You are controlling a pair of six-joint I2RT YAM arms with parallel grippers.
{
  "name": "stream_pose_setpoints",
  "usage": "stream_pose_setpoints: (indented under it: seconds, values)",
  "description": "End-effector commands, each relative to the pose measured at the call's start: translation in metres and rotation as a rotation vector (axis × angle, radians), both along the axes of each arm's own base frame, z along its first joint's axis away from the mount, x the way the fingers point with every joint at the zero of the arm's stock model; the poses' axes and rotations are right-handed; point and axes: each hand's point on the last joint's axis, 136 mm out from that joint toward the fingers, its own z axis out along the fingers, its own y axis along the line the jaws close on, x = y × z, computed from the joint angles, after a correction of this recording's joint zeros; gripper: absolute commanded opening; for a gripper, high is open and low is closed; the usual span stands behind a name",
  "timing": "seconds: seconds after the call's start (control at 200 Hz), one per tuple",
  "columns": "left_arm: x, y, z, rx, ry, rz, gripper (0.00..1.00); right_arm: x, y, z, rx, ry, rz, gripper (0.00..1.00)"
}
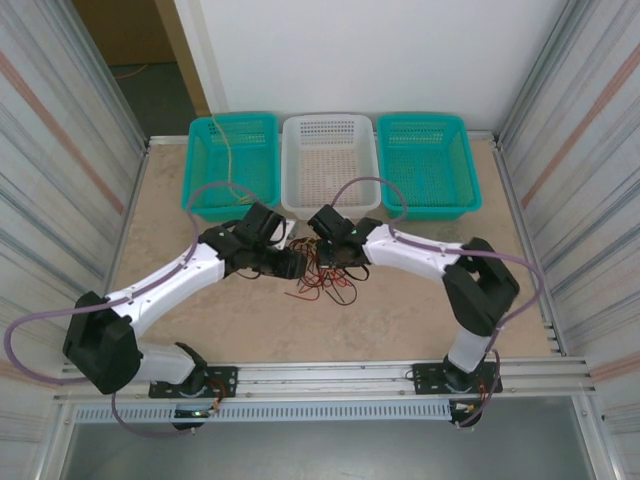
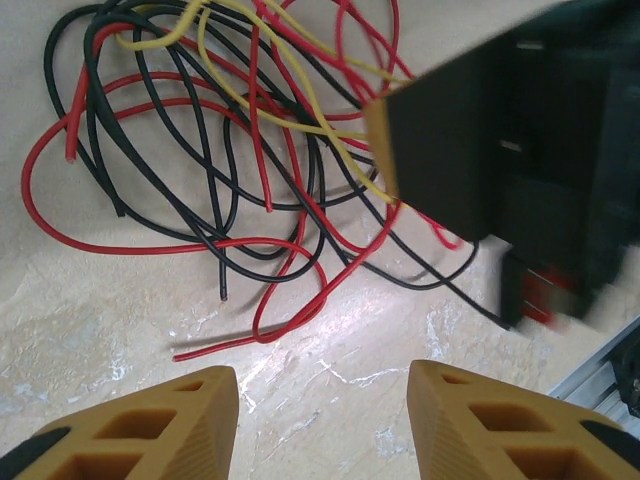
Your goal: Untangle the cables
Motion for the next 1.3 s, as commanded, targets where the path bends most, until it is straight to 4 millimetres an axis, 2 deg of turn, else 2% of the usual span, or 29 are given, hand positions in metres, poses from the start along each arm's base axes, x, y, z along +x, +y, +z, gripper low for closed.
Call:
stream_pose_setpoints:
  seconds: [0.0, 0.11, 0.251, 0.351, 0.391, 0.516, 0.621, 0.736, 0.892, 1.127, 1.298]
  values:
    - [0.010, 0.002, 0.021, -0.045, -0.058, 0.064, 0.49, -0.013, -0.005, 0.056, 0.040, -0.122, 0.053, 0.00]
    - [0.014, 0.000, 0.033, -0.131, -0.052, 0.107, 0.49, -0.023, -0.003, 0.097, 0.139, -0.197, 0.082, 0.00]
    - [0.016, -0.006, 0.058, -0.277, -0.080, 0.115, 0.50, -0.034, 0.003, 0.147, 0.298, -0.281, 0.141, 0.00]
    - [0.016, -0.002, 0.066, -0.296, -0.096, 0.128, 0.51, -0.036, -0.002, 0.170, 0.361, -0.340, 0.150, 0.03]
    - [0.015, -0.001, 0.067, -0.294, -0.098, 0.131, 0.51, -0.034, -0.007, 0.170, 0.365, -0.343, 0.133, 0.04]
    - [0.012, -0.002, 0.064, -0.298, -0.086, 0.116, 0.52, -0.024, -0.021, 0.149, 0.358, -0.267, 0.072, 0.01]
    - [0.010, -0.006, 0.065, -0.337, -0.087, 0.102, 0.57, -0.023, -0.018, 0.138, 0.366, -0.241, 0.079, 0.02]
    - [0.013, -0.007, 0.067, -0.354, -0.090, 0.118, 0.58, -0.016, -0.018, 0.126, 0.343, -0.218, 0.061, 0.02]
    - [0.019, -0.013, 0.074, -0.412, -0.078, 0.118, 0.60, -0.010, -0.011, 0.124, 0.365, -0.198, 0.073, 0.05]
    - [0.055, 0.004, 0.098, -0.620, -0.063, 0.240, 0.61, -0.015, 0.003, 0.124, 0.385, -0.173, 0.139, 0.03]
    - [0.069, -0.010, 0.115, -0.656, -0.078, 0.170, 0.61, -0.021, 0.013, 0.124, 0.371, -0.171, 0.189, 0.04]
